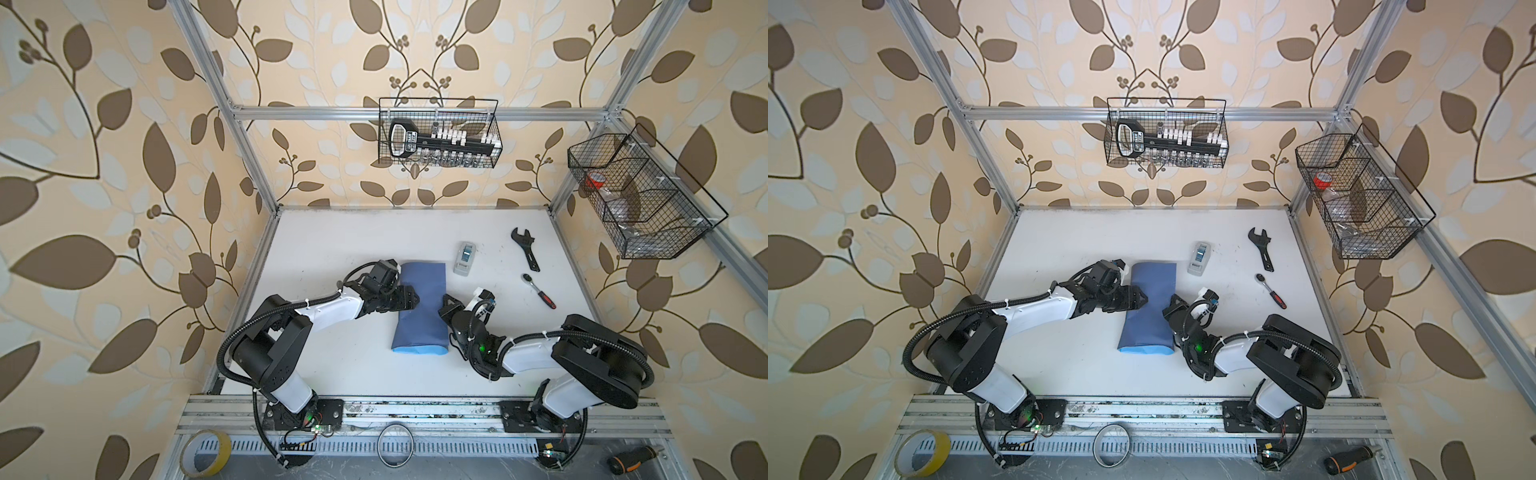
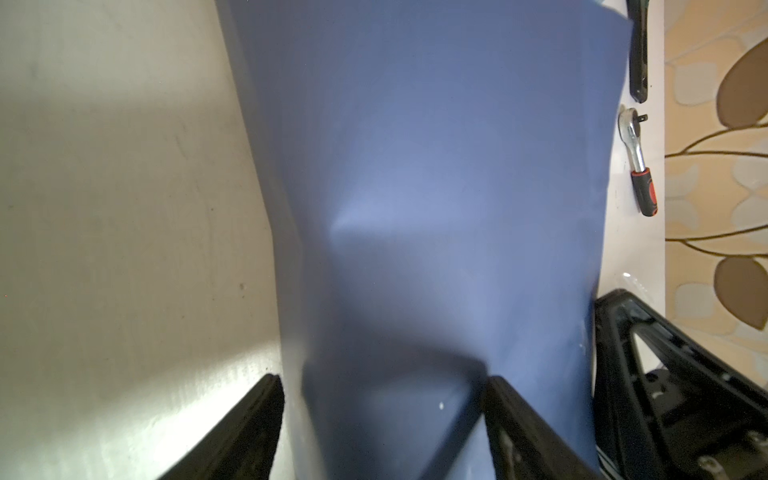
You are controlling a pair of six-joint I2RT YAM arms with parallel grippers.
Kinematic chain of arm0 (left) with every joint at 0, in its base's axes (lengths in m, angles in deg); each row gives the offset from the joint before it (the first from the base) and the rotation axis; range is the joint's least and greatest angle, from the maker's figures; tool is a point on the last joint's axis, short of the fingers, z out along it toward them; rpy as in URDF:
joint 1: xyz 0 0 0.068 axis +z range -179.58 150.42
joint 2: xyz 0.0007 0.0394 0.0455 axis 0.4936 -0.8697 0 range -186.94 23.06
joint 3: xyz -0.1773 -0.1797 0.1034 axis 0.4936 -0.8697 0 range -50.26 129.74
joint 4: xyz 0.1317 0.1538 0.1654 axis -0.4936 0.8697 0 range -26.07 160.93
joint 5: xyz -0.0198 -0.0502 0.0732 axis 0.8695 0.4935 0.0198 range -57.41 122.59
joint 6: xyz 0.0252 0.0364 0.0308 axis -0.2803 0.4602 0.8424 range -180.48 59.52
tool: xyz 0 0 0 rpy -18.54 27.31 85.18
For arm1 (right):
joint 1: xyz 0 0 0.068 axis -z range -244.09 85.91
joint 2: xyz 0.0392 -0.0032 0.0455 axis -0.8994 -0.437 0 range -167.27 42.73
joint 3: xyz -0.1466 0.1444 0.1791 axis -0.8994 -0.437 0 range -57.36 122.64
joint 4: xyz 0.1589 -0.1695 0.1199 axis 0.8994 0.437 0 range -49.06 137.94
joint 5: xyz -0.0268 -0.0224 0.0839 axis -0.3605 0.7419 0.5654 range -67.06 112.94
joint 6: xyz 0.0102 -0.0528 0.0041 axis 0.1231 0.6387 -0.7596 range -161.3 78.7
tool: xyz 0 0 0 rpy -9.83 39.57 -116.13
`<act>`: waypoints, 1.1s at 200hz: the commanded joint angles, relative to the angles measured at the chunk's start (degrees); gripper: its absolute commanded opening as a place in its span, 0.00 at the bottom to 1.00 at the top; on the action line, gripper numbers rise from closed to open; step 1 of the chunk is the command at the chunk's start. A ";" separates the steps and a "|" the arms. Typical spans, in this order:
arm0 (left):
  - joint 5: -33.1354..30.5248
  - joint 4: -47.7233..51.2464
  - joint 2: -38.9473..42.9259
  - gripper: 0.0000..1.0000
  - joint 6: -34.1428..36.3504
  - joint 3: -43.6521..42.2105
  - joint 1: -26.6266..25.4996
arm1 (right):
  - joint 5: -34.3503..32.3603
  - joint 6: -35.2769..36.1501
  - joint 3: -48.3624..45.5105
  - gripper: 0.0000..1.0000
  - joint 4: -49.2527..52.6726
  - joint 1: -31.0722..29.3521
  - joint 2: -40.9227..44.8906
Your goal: Wrap the gift box in paper
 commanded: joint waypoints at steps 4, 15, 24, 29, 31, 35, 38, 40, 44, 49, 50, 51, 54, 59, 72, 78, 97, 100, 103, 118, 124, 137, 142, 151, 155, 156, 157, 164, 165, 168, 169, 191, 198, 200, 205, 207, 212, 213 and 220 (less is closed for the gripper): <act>-5.69 11.82 -2.48 0.77 2.76 -2.93 -0.38 | -1.22 -0.81 0.39 0.00 -2.14 -0.39 -0.82; -5.67 11.91 -2.43 0.77 2.73 -2.94 -0.33 | -1.06 -0.65 0.30 0.00 -2.30 -0.39 -0.93; -5.70 11.78 -2.45 0.77 2.79 -2.93 -0.39 | -0.89 -0.53 0.30 0.00 -2.44 -0.39 -1.08; -5.63 11.78 -2.49 0.77 2.74 -2.98 -0.38 | -0.76 -0.43 0.22 0.00 -2.56 -0.39 -1.16; -5.61 11.80 -2.51 0.77 2.73 -2.95 -0.37 | -0.75 -0.46 0.21 0.00 -2.68 -0.39 -1.18; -5.67 11.82 -2.50 0.77 2.73 -2.94 -0.33 | -0.64 -0.46 0.13 0.00 -2.84 -0.39 -1.26; -5.66 11.77 -2.50 0.77 2.73 -2.92 -0.34 | -0.66 -0.47 0.12 0.00 -2.92 -0.35 -1.27; -5.68 11.75 -2.56 0.77 2.75 -2.93 -0.36 | -0.66 -0.45 0.06 0.00 -3.03 -0.38 -1.27; -5.69 11.78 -2.56 0.77 2.75 -2.93 -0.35 | -0.66 -0.34 -0.06 0.00 -3.18 -0.39 -1.36; -5.68 11.76 -2.59 0.77 2.75 -2.93 -0.37 | -0.62 -0.22 -0.14 0.00 -3.32 -0.39 -1.36; -5.69 11.75 -2.55 0.77 2.74 -2.93 -0.38 | -0.60 -0.22 -0.14 0.00 -3.32 -0.39 -1.32; -5.65 11.79 -2.54 0.77 2.73 -2.89 -0.34 | -0.63 -0.21 -0.14 0.00 -3.37 -0.39 -1.30; -5.67 11.84 -2.55 0.77 2.73 -2.91 -0.34 | -0.65 -0.18 -0.21 0.00 -3.36 -0.36 -1.28; -5.65 11.80 -2.54 0.77 2.73 -2.84 -0.32 | -0.68 -0.07 -0.31 0.00 -3.34 -0.39 -1.20; -5.64 11.78 -2.60 0.77 2.73 -2.85 -0.37 | -0.83 0.24 -0.49 0.00 -3.38 -0.39 -1.02; -5.68 11.82 -2.58 0.77 2.68 -2.85 -0.39 | -0.84 0.40 -0.65 0.00 -3.33 -0.39 -0.89; -5.67 11.72 -2.68 0.77 2.70 -2.77 -0.39 | -0.86 0.58 -0.87 0.00 -3.34 -0.39 -0.79; -5.62 11.66 -2.71 0.77 2.70 -2.76 -0.34 | -0.92 0.63 -0.97 0.00 -3.33 -0.39 -0.76; -5.62 11.69 -2.71 0.77 2.72 -2.76 -0.38 | -0.93 0.73 -0.98 0.00 -3.34 -0.39 -0.68; -5.56 11.69 -2.78 0.77 2.58 -2.76 -0.34 | -0.98 0.83 -1.28 0.01 -3.33 -0.39 -0.49; -5.53 11.73 -2.77 0.77 2.56 -2.76 -0.37 | -1.01 0.91 -1.37 0.02 -3.33 -0.39 -0.40; -5.44 11.66 -2.94 0.77 2.56 -2.72 -0.37 | -1.01 1.11 -1.55 0.04 -3.34 -0.31 -0.33; -5.50 11.73 -2.90 0.77 2.56 -2.80 -0.37 | -0.95 1.26 -1.65 0.05 -3.38 -0.29 -0.35; -5.48 11.69 -2.88 0.77 2.55 -2.76 -0.34 | -0.99 1.32 -1.71 0.06 -3.33 -0.31 -0.33; -5.51 11.73 -2.83 0.77 2.55 -2.78 -0.32 | -1.01 1.31 -1.77 0.07 -3.35 -0.26 -0.31; -5.47 11.74 -2.89 0.77 2.55 -2.77 -0.36 | -1.01 1.30 -1.75 0.07 -3.34 -0.28 -0.31; -5.45 11.70 -2.97 0.77 2.55 -2.72 -0.37 | -1.01 1.29 -1.78 0.07 -3.33 -0.29 -0.31; -5.44 11.66 -2.88 0.77 2.48 -2.76 -0.37 | -1.01 1.50 -1.81 0.08 -3.40 -0.18 -0.26; -5.44 11.66 -2.96 0.77 2.47 -2.76 -0.38 | -0.97 1.57 -1.81 0.08 -3.36 -0.20 -0.28; -5.48 11.60 -2.93 0.77 2.58 -2.75 -0.36 | -1.01 1.59 -1.86 0.09 -3.33 -0.21 -0.33; -5.41 11.58 -2.94 0.77 2.56 -2.75 -0.37 | -1.01 1.57 -1.83 0.09 -3.33 -0.22 -0.32; -5.47 11.59 -2.97 0.77 2.48 -2.76 -0.35 | -0.93 1.60 -1.99 0.11 -3.37 -0.04 -0.44; -5.48 11.62 -2.97 0.77 2.51 -2.77 -0.39 | -0.87 1.60 -2.07 0.12 -3.32 0.04 -0.40; -5.51 11.60 -3.00 0.77 2.48 -2.78 -0.39 | -0.91 1.58 -2.12 0.12 -3.33 0.05 -0.42; -5.45 11.52 -3.04 0.77 2.47 -2.85 -0.36 | -0.93 1.56 -2.16 0.13 -3.33 0.12 -0.41; -5.45 11.53 -3.07 0.77 2.47 -2.82 -0.34 | -0.93 1.59 -2.23 0.13 -3.37 0.18 -0.40; -5.51 11.48 -3.09 0.77 2.47 -2.93 -0.37 | -0.84 1.55 -2.25 0.14 -3.41 0.20 -0.44; -5.51 11.43 -3.11 0.77 2.47 -2.93 -0.38 | -0.75 1.55 -2.30 0.14 -3.42 0.21 -0.42; -5.47 11.35 -3.13 0.77 2.46 -2.93 -0.38 | -0.67 1.72 -2.34 0.16 -3.46 0.31 -0.40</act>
